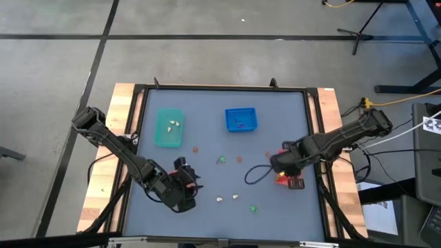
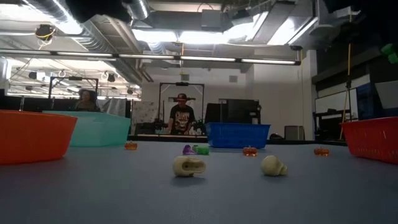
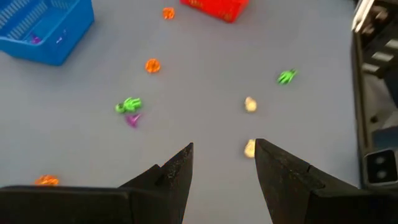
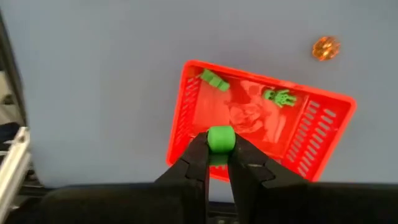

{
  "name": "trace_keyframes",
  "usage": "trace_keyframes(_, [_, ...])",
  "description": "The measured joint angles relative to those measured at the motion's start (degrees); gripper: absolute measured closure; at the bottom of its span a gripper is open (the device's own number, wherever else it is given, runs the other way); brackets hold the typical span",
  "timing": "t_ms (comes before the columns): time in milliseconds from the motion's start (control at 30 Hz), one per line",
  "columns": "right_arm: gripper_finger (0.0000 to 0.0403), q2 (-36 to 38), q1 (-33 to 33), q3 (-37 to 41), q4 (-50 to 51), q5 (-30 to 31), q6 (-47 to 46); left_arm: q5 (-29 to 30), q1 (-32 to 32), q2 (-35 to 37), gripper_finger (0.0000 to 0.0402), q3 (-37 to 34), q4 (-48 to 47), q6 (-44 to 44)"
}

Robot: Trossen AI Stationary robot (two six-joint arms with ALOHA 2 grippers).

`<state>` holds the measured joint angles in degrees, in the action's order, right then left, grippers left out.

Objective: Sort Halloween decoration
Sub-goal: Put the green skeleton toy into the orange bin, then put the white skull toy into the green bin

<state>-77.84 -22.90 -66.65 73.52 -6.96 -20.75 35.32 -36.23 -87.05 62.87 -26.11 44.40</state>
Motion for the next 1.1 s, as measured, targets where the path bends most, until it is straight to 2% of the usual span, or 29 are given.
trace_keyframes(167, [0.0366,0.0,-2.4,0.0,0.1,2.3,0.0,0.1,0.0,-0.8,0.0246,0.0,3.1,-0.2])
trace_keyframes(400, [0.0358,0.0,-2.2,0.0,1.8,3.5,-0.4,-1.1,0.0,-6.6,0.0246,0.0,11.6,-5.9])
trace_keyframes(533, [0.0315,0.0,-2.2,0.0,2.0,3.5,-1.8,-3.4,0.0,-10.1,0.0246,0.0,15.3,-6.5])
trace_keyframes(800, [0.0219,0.0,-2.2,0.0,1.5,3.5,-2.2,-3.5,0.0,-17.6,0.0246,0.0,20.5,-9.2])
trace_keyframes(933, [0.0196,0.0,-2.2,0.0,1.4,3.5,-2.1,-3.5,0.1,-20.5,0.0246,0.0,24.4,-10.5])
trace_keyframes(1100, [0.0187,0.0,-2.2,0.0,1.1,3.5,-2.0,-3.5,0.1,-23.5,0.0246,0.0,27.9,-10.6])
